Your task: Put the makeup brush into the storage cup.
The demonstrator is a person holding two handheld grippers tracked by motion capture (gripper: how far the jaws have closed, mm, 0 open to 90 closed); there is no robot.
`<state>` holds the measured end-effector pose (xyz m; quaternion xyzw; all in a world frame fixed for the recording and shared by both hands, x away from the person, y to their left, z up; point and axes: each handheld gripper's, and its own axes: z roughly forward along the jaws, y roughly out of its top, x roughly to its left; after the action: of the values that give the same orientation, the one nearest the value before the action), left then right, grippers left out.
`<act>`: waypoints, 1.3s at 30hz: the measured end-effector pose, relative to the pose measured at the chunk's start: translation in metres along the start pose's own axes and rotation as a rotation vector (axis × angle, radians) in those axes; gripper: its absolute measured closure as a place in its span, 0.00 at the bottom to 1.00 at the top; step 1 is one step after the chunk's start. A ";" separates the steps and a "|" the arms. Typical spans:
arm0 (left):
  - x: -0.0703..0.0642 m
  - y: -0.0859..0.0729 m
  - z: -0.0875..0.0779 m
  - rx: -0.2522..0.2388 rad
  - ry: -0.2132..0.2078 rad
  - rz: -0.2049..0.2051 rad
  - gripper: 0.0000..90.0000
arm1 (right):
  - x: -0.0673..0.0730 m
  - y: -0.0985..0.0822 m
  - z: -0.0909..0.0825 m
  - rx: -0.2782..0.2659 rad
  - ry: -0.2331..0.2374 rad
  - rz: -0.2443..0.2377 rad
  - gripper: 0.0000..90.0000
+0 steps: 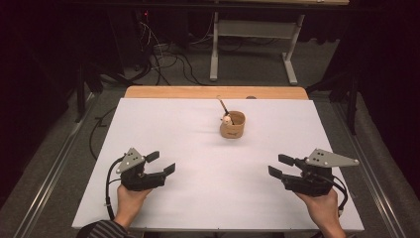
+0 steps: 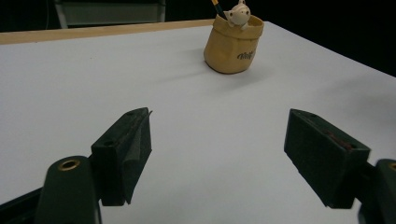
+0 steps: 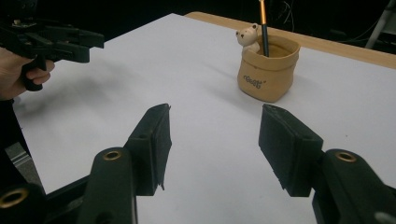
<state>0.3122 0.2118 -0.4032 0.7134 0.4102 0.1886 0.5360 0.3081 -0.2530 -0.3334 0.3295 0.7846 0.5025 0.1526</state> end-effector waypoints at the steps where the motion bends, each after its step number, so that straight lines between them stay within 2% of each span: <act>1: 0.000 0.000 0.000 0.001 0.000 0.000 0.26 | 0.000 -0.001 0.000 0.004 -0.001 0.009 0.51; 13: -0.001 0.000 0.001 0.004 0.000 0.001 0.26 | -0.001 -0.014 0.002 0.009 0.004 0.031 0.51; 39: 0.000 -0.001 0.005 0.013 0.007 -0.002 0.26 | -0.016 -0.035 0.019 0.028 -0.033 0.063 0.51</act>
<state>0.3152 0.2087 -0.4056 0.7157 0.4140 0.1879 0.5302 0.3175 -0.2605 -0.3743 0.3643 0.7783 0.4904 0.1450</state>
